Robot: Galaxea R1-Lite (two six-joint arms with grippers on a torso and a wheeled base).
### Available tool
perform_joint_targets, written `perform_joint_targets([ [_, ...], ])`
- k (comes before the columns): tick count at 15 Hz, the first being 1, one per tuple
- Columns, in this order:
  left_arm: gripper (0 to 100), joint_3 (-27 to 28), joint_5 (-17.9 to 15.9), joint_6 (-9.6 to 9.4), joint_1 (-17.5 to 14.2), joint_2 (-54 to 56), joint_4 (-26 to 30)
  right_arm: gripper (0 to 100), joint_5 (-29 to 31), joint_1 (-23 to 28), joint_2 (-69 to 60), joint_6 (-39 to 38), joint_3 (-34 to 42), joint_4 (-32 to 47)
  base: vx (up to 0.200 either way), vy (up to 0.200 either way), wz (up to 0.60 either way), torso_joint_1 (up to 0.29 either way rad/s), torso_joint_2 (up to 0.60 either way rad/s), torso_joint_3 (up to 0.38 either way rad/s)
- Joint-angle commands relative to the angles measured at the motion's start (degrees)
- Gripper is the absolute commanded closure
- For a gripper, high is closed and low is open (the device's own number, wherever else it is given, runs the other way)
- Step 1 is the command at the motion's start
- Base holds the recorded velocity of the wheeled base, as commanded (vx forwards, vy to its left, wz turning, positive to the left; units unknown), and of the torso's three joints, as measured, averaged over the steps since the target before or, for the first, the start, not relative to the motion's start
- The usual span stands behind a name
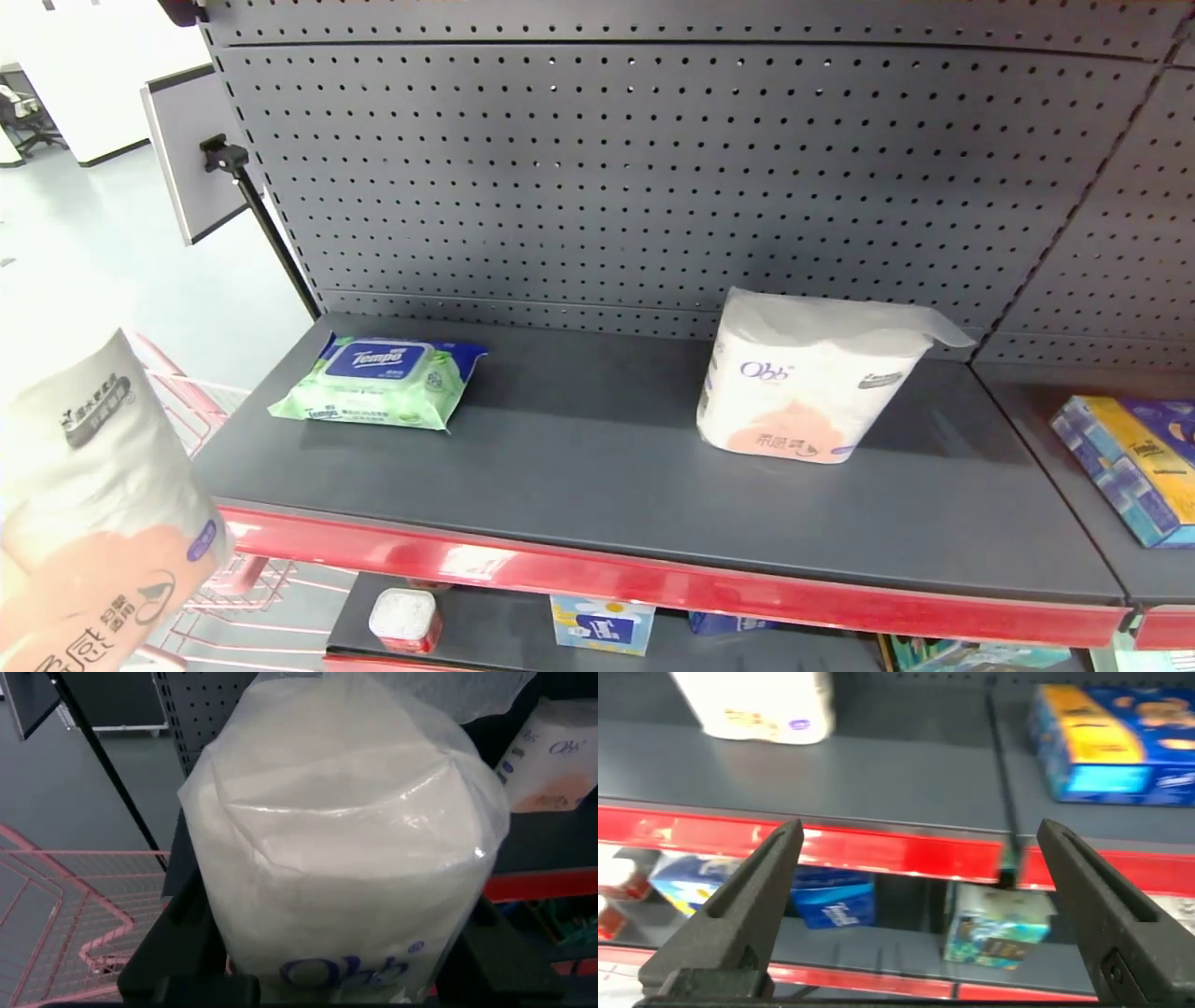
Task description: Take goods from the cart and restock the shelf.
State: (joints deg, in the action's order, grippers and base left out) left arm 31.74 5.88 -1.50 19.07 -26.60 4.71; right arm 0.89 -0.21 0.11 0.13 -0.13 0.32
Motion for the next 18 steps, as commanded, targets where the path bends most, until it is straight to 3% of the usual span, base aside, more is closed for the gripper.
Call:
perform_joint_targets([
  [1, 100, -0.02, 0.01, -0.08, 0.01, -0.12, -0.05, 0, -0.01, -0.06, 0.33, 0.04, -0.04, -0.05, 0.000, -0.200, 0.00, 0.002, 0.01, -0.007],
  [5, 100, -0.02, 0.01, -0.08, 0.01, -0.29, -0.05, 0, 0.08, 0.03, -0.11, 0.57, -0.39, -0.23, 0.000, -0.150, 0.00, 0.003, 0.00, 0.001],
  [6, 100, 0.07, 0.01, -0.17, 0.01, -0.29, -0.05, 0, -0.19, -0.23, 10.09, 0.57, -11.73, 0.30, 0.000, 0.000, 0.00, 0.000, 0.00, 0.000],
  [8, 100, -0.19, 0.01, -0.17, 0.01, -0.21, -0.05, 0, -0.80, -0.67, 27.84, -4.00, -27.11, -1.37, 0.000, 0.000, 0.00, 0.000, 0.00, 0.000],
  [9, 100, -0.28, -0.78, -0.17, 0.01, -0.56, -0.05, 0, -4.32, -2.96, 36.63, -4.09, -32.65, -1.55, 0.000, 0.000, 0.00, 0.000, 0.00, 0.000],
  [12, 100, 0.07, -1.57, -0.08, 0.01, -2.14, -0.31, 0, -8.18, -6.65, 54.73, -3.91, -35.81, -7.08, 0.000, 0.000, 0.00, 0.000, 0.00, 0.000],
  [14, 100, 1.30, -3.33, 0.01, 0.01, -4.16, -0.49, 0, -16.45, -9.99, 63.17, -3.74, -34.67, -14.73, 0.000, 0.000, 0.00, 0.000, 0.00, 0.000],
  [16, 100, 1.92, -5.08, 0.53, -0.08, -6.18, -0.75, 0, -27.43, -9.20, 72.14, 0.31, -35.11, -19.83, 0.000, 0.000, 0.00, 0.000, 0.00, 0.000],
  [18, 100, 1.83, -5.17, 0.18, -0.08, -6.80, -0.84, 0, -36.31, -6.82, 76.97, 3.82, -35.46, -20.00, 0.000, 0.000, 0.00, 0.000, 0.00, 0.000],
])
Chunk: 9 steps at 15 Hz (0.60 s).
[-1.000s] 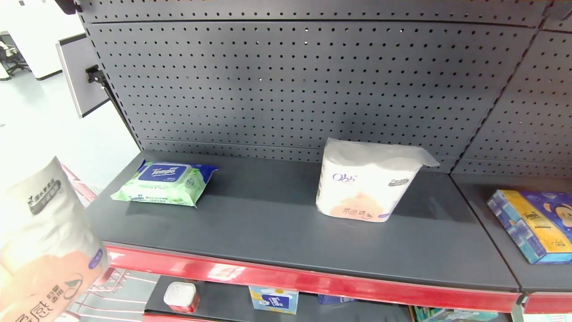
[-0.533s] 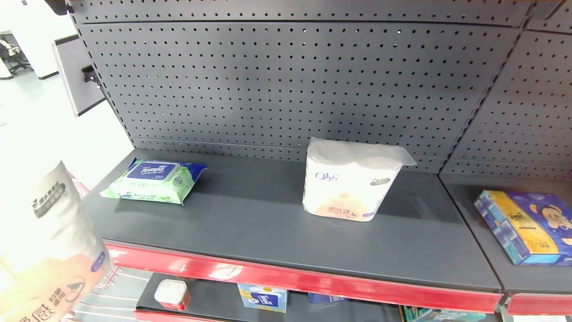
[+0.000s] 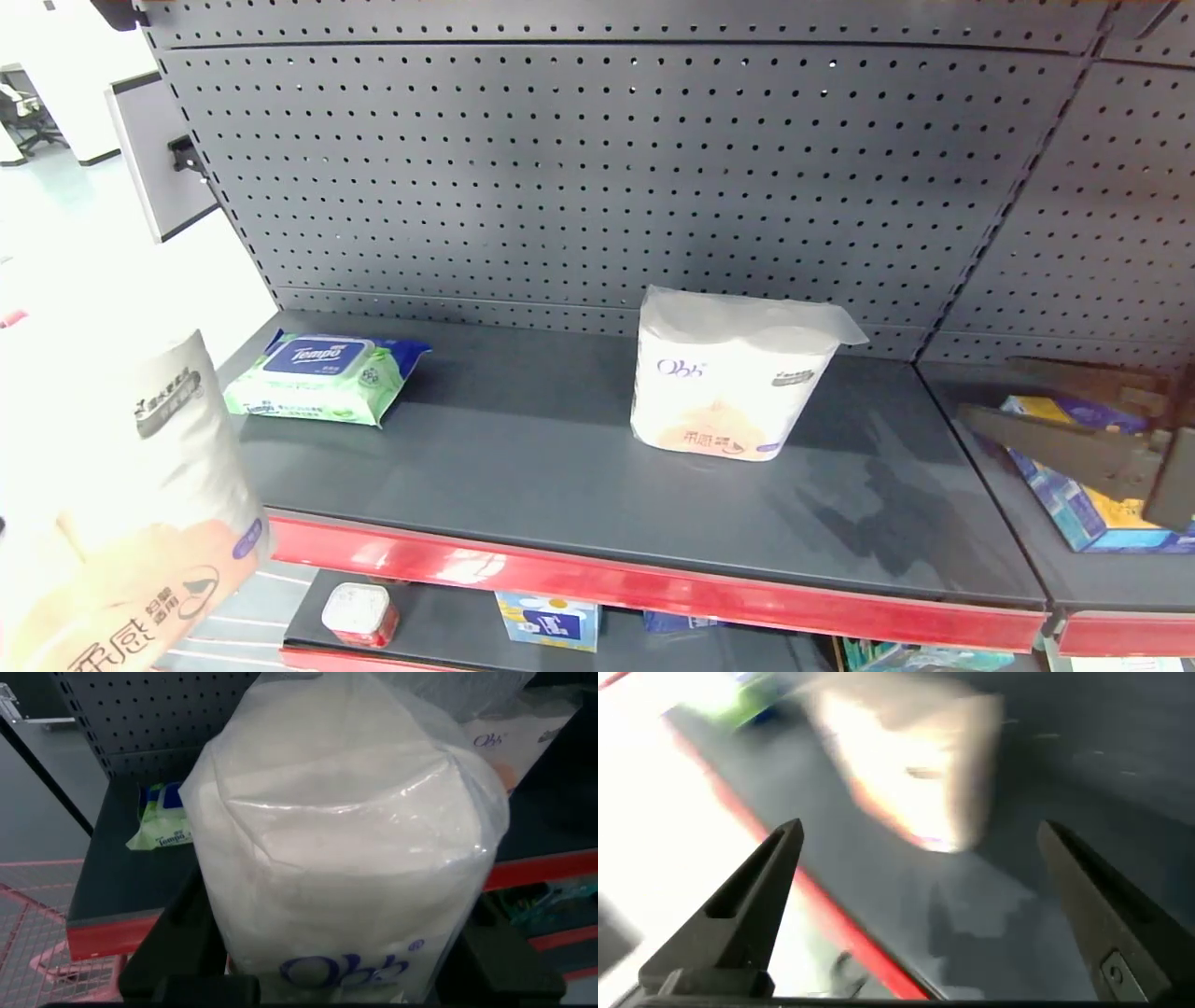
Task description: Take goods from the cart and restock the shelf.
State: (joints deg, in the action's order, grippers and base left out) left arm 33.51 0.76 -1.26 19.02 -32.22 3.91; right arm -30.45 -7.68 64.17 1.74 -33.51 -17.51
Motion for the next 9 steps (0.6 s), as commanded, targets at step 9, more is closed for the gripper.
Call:
perform_joint_targets([
  [9, 100, 3.23, -0.14, -0.06, -0.03, -4.96, -0.13, 0, -20.26, 8.56, 28.64, 18.82, -7.18, -8.95, 0.000, 0.000, 0.00, 0.000, 0.00, 0.000],
])
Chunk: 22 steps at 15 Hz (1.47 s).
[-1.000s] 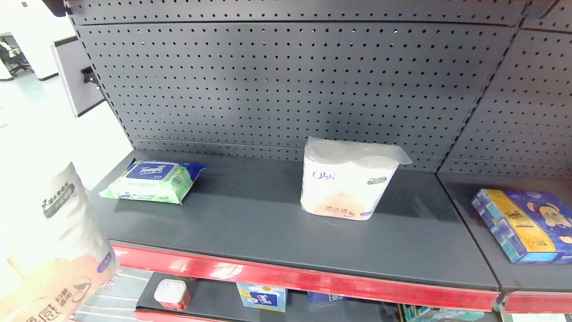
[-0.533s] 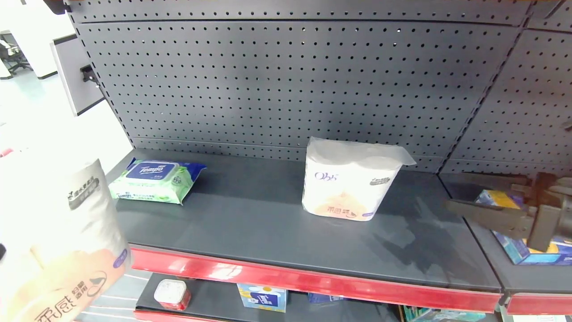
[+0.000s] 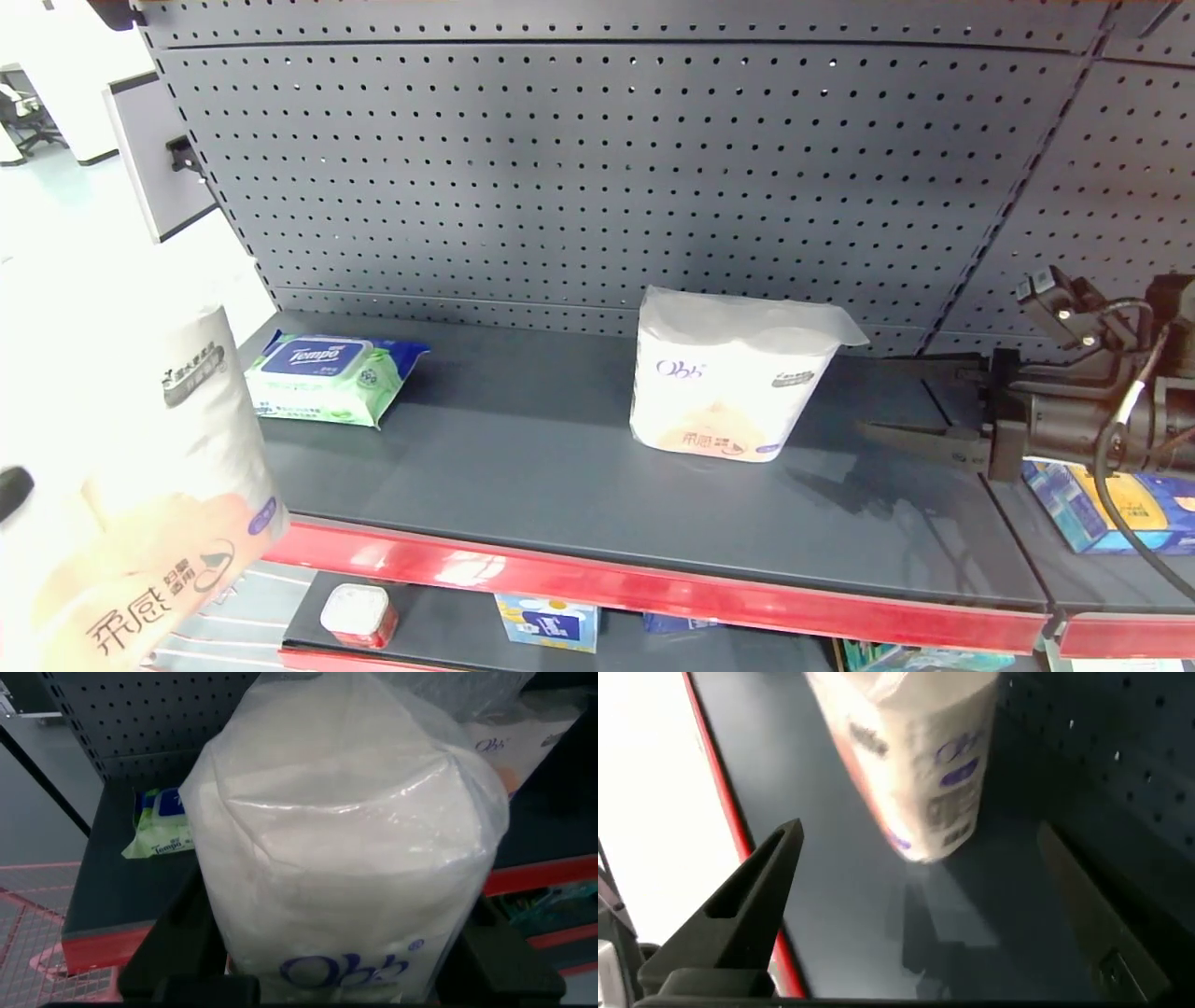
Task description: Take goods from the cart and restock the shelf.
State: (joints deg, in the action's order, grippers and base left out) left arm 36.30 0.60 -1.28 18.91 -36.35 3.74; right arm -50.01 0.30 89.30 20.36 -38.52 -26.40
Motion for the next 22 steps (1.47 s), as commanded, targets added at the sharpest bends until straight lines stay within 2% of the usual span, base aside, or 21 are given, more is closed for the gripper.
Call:
perform_joint_targets([
  [1, 100, 0.43, -0.16, -0.13, 0.08, -0.83, 0.04, 0, -1.94, 0.49, 5.10, 0.82, -4.37, -0.05, 0.000, 0.000, 0.00, 0.000, 0.00, 0.000],
  [3, 100, 0.08, -1.48, -0.04, 0.08, -0.39, 0.04, 0, -3.17, 0.13, 7.74, 1.97, -7.53, 0.04, 0.000, 0.000, 0.00, 0.000, 0.00, 0.000],
  [7, 100, -0.18, -1.56, -0.21, 0.08, -0.91, 0.12, 0, -6.68, -0.74, 11.25, 5.75, -10.34, 0.04, 0.000, 0.000, 0.00, 0.000, 0.00, 0.000],
  [9, 100, -0.09, -1.56, -1.01, 0.08, -1.00, 0.12, 0, -6.77, -1.18, 12.22, 5.75, -11.66, 0.04, 0.000, 0.000, 0.00, 0.000, 0.00, 0.000],
  [10, 100, 0.17, -1.56, -2.68, 0.08, -1.26, 0.12, 0, -7.04, -2.41, 12.83, 5.66, -12.81, 0.04, 0.000, 0.000, 0.00, 0.000, 0.00, 0.000],
  [17, 100, -0.09, -1.39, -2.76, -0.01, -1.26, 0.12, 0, -6.77, -8.48, 15.65, 5.57, -14.30, 0.13, 0.000, 0.000, 0.00, 0.000, 0.00, 0.000],
  [22, 100, 0.08, -1.56, -2.68, 0.08, -1.26, 0.12, 0, -6.16, -10.06, 19.86, 5.22, -20.63, 0.39, 0.000, 0.000, 0.00, 0.000, 0.00, 0.000],
])
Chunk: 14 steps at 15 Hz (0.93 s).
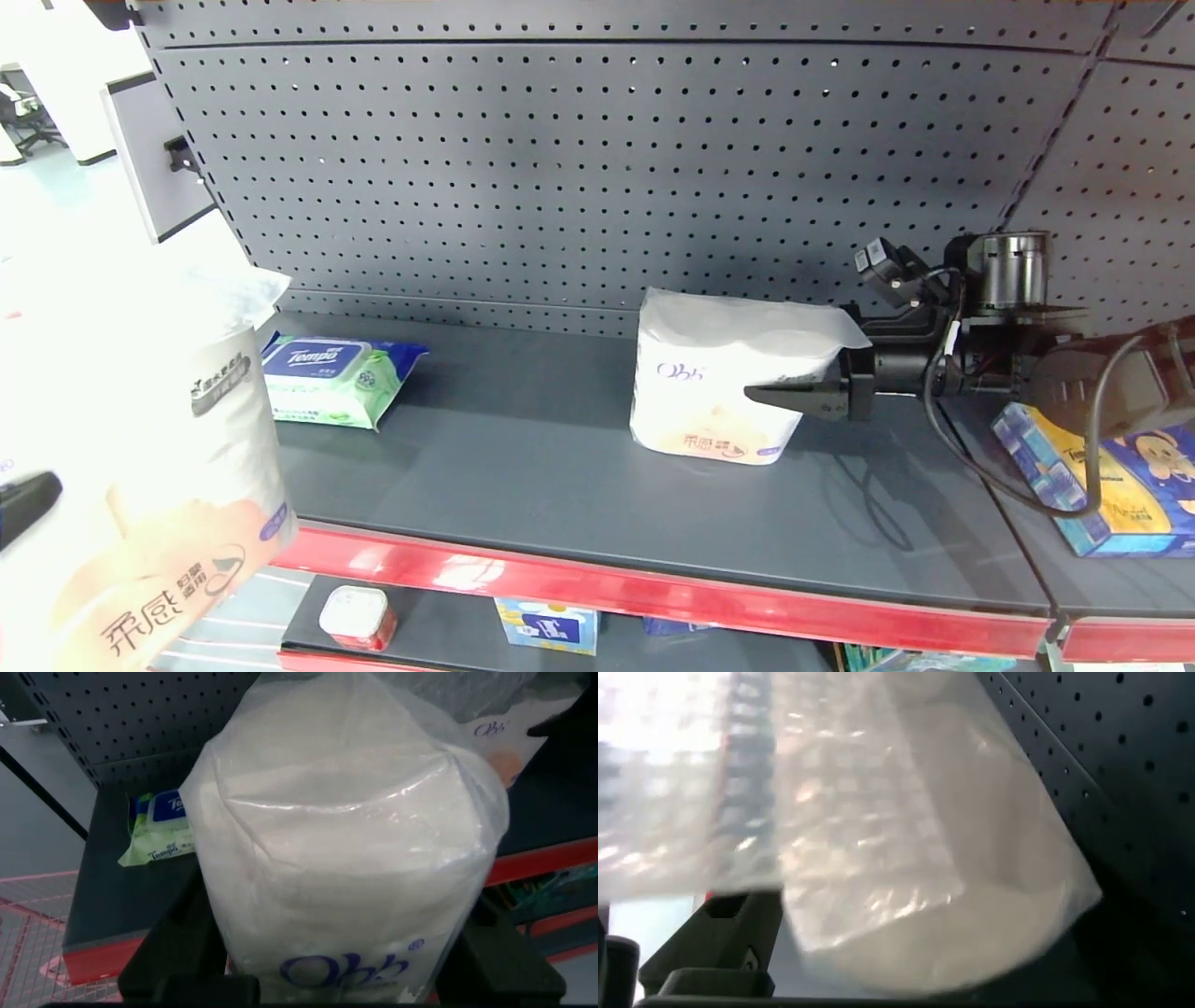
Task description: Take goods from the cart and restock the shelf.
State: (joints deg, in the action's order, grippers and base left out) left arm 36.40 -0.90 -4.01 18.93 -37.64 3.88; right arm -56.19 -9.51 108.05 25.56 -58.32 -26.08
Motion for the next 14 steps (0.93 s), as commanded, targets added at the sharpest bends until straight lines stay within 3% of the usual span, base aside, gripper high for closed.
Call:
perform_joint_targets([
  [1, 100, 0.07, -0.06, 0.06, 0.05, 0.03, -0.01, 0, 0.02, -0.34, 1.20, 0.01, -1.01, -0.03, 0.000, 0.000, 0.00, 0.000, 0.00, 0.000],
  [2, 100, -0.01, -0.06, 0.06, 0.05, 0.03, -0.01, 0, 0.02, -0.69, 1.20, 0.01, -0.74, -0.03, 0.000, 0.000, 0.00, 0.000, 0.00, 0.000],
  [3, 100, -0.01, -0.06, 0.06, 0.05, 0.03, -0.01, 100, 0.11, -0.95, 1.20, 0.01, -0.74, -0.03, 0.000, 0.000, 0.00, 0.000, 0.00, 0.000],
  [7, 100, -0.28, -0.06, 0.06, 0.05, 0.03, -0.01, 100, 0.02, -1.92, 0.76, 0.10, -0.13, 0.06, 0.000, 0.000, 0.00, 0.000, 0.00, 0.000],
  [14, 100, -0.89, -0.24, 0.32, 0.05, 0.12, -0.01, 100, 3.10, -6.66, -8.90, 0.10, 13.32, 0.41, 0.000, 0.000, 0.00, 0.000, 0.00, 0.000],
])
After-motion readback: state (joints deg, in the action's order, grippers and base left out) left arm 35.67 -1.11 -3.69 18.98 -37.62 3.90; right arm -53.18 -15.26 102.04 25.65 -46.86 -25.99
